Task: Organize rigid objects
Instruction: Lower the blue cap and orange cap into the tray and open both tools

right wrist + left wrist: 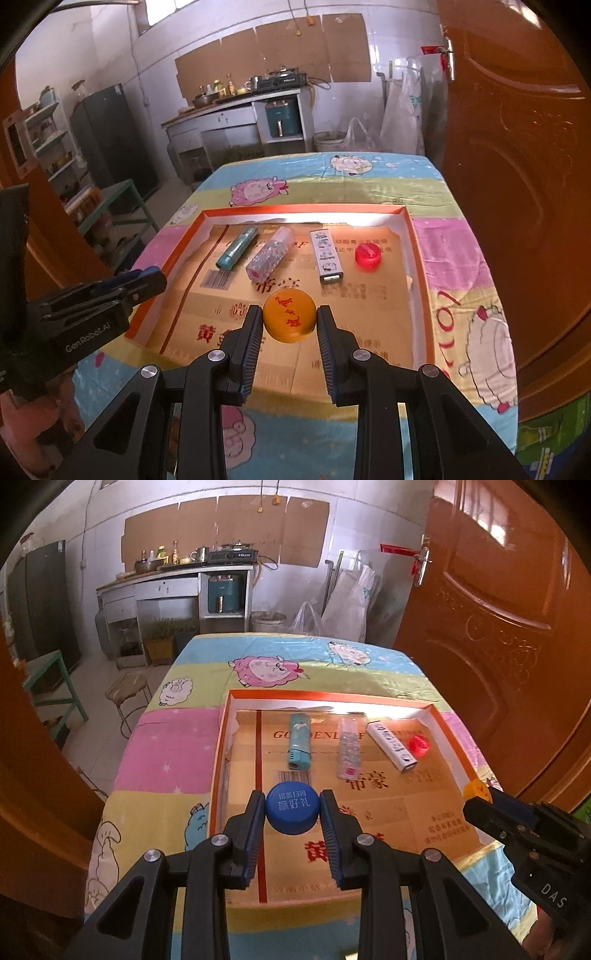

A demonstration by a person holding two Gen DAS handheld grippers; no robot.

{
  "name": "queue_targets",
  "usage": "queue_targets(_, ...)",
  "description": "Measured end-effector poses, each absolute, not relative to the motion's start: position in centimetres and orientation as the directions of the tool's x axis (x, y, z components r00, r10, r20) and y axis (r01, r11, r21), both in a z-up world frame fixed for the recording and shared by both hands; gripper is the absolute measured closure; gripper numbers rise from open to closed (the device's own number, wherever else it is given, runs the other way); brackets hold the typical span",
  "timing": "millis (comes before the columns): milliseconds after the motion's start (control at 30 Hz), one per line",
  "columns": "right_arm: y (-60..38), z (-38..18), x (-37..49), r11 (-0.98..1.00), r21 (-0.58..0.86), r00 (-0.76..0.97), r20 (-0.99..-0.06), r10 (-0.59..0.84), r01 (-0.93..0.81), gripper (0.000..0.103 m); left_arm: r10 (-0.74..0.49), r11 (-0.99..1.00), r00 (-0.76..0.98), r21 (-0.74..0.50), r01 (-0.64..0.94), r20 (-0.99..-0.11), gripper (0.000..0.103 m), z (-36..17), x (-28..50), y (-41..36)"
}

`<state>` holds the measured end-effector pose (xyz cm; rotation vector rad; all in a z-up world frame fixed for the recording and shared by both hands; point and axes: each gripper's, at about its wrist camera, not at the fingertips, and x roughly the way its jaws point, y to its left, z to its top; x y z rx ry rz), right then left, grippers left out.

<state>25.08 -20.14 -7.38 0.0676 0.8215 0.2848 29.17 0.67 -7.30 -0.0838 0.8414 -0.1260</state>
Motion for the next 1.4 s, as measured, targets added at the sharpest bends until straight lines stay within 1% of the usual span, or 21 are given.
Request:
queue_targets(233,-19.6,-8.9,27.7,0.956,0.178,0.617,-0.733,0.287,-0.233,0.073,-0.120,0.993,0.641,-0.104,0.063,-0.758,0.072,-8.4,31.2,1.0)
queue_targets(567,-18.5,-10.4,30.4,0.953,0.171,0.586,-0.757,0.289,-0.249,0.073,-0.109,0.993,0.620,-0.107,0.041,-0.777,0.072,-9.9,33.2,1.7)
queue_targets(1400,-16.6,-13.8,33.3,0.954,0.136,0.538,-0.800,0.265,-0.267,0.073,-0.110,0.994,0.579,-0.099,0.050,-0.808,0.072,-12.6,35.3,1.7)
